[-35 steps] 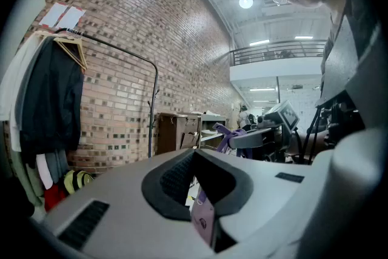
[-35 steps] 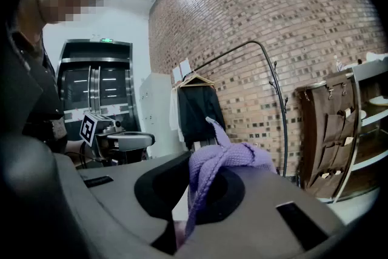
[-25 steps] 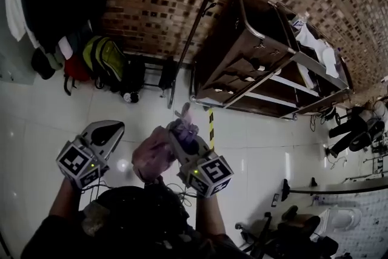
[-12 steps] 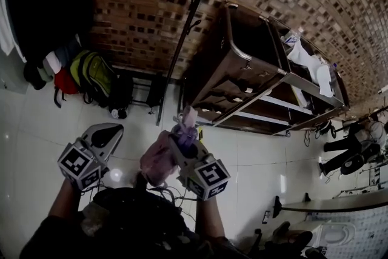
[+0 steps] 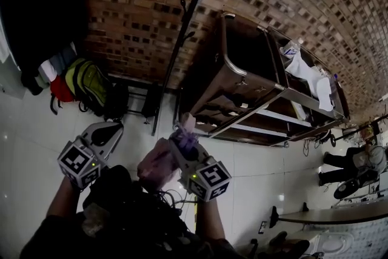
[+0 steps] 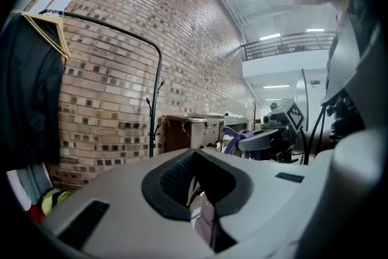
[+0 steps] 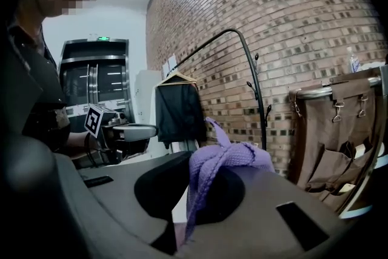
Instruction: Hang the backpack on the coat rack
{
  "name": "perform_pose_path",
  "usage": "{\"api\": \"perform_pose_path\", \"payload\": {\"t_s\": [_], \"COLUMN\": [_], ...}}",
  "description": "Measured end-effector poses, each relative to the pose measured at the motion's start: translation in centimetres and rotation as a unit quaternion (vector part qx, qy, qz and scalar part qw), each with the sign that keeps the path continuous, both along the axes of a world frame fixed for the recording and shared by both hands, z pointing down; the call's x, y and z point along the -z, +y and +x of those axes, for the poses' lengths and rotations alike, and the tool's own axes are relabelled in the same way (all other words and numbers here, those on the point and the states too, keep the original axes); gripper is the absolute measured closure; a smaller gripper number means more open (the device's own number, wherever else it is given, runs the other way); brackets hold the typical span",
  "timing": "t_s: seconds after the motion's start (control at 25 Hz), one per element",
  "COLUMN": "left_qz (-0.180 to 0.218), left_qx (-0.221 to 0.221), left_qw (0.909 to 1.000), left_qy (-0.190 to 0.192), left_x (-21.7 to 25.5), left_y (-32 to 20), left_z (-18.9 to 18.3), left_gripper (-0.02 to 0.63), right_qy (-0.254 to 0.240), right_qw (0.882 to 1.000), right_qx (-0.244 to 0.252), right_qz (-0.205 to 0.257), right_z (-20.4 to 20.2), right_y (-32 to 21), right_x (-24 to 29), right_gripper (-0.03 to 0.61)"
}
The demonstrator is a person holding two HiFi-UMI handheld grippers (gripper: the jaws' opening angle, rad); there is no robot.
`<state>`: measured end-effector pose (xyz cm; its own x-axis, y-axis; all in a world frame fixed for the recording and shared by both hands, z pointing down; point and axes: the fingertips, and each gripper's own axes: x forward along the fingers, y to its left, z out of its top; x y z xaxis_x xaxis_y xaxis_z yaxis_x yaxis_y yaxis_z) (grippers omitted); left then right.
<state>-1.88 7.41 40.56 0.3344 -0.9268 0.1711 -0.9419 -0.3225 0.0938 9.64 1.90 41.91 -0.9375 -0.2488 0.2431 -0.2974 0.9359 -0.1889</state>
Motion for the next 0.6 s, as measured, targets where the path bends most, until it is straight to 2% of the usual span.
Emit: {"api": "perform_pose_path", "payload": {"t_s": [0.2,0.6], "left_qz": [-0.003,-0.011], "left_qx": [-0.015,-0.052], "left_qw": [0.9998,0.9985], "left_qy": [0.009,0.014], "left_x": [-0.4,-2.5], "left_y": [-3.6,-15.1], "left_z": [-1.3,-7.2], "left_gripper": [0.588,0.588], "right_qy": [0.000,0.008], "right_qw": [1.000,1.000], "right_qx": [-0.007,-0.027], "right_qz": [-0.006,-0.013], "right_z": [-1.5,-7.5], "right_y": [-3.3,-13.1], "right_x": [-0.4,-2.2], "right_gripper": [0.574,0.574]}}
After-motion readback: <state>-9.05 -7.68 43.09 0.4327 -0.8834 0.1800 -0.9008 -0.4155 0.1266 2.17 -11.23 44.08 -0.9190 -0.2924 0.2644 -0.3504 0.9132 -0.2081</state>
